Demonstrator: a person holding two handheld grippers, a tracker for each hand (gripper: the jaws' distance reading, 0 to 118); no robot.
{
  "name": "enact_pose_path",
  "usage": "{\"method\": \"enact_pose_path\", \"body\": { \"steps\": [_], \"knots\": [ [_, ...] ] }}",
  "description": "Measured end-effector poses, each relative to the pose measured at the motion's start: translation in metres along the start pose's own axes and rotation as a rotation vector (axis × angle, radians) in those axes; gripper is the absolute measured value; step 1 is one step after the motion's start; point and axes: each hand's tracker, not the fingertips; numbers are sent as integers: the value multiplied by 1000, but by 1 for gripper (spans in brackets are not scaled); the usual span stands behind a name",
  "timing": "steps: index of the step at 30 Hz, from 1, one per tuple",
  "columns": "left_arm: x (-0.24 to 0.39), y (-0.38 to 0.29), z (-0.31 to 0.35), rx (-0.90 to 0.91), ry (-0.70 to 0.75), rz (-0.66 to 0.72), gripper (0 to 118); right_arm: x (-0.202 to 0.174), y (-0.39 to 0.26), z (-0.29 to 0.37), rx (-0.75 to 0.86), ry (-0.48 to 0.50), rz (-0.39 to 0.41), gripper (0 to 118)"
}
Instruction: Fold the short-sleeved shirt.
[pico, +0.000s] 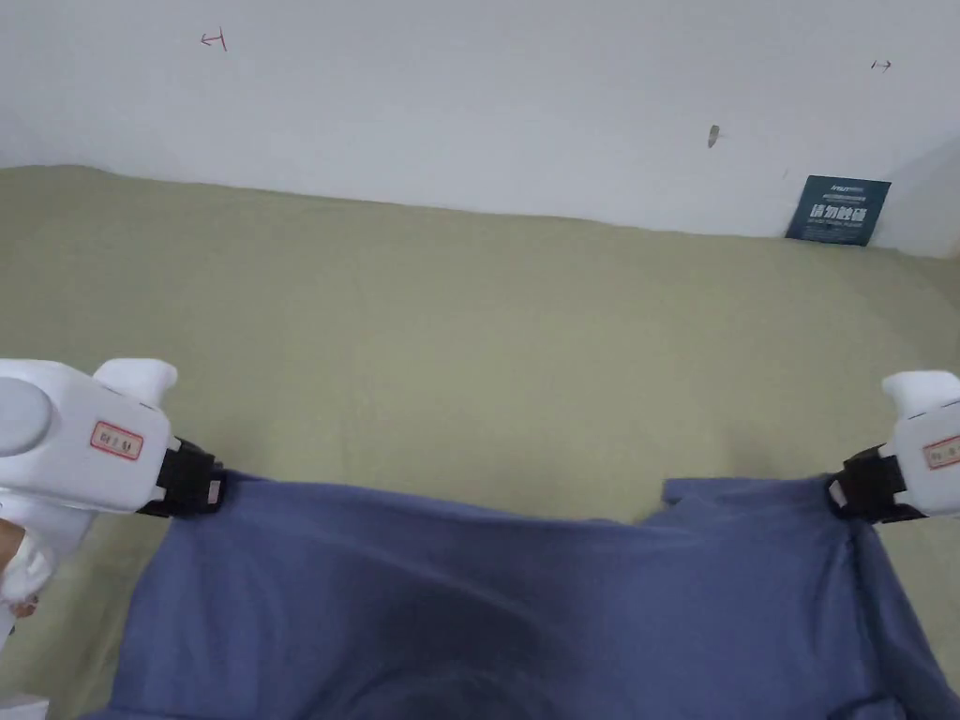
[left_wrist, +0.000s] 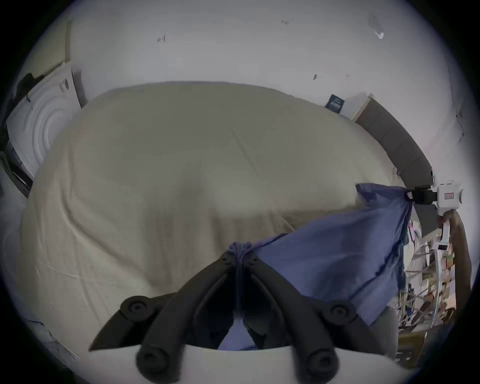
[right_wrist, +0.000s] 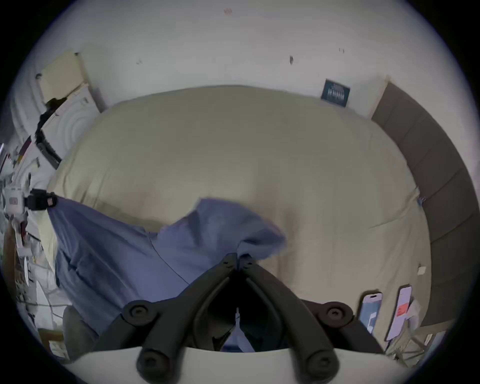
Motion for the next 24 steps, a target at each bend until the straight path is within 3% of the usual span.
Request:
{"method": "enact_pose_path", "body": {
  "steps": [7, 11, 19, 24],
  "knots": [
    [-9, -66, 73, 48, -47, -28, 5, -3, -71, 81, 82, 40, -13, 0],
    [-2, -123, 92, 18, -63, -38, 5, -2, -131, 96, 68, 70, -62, 0],
    [-27, -223, 54, -100, -80, 81, 5, -10, -252, 77, -87, 93, -184, 0],
    [-46, -249, 25, -98, -99, 192, 12, -9, -288, 51, -117, 53, -203, 0]
  ]
}}
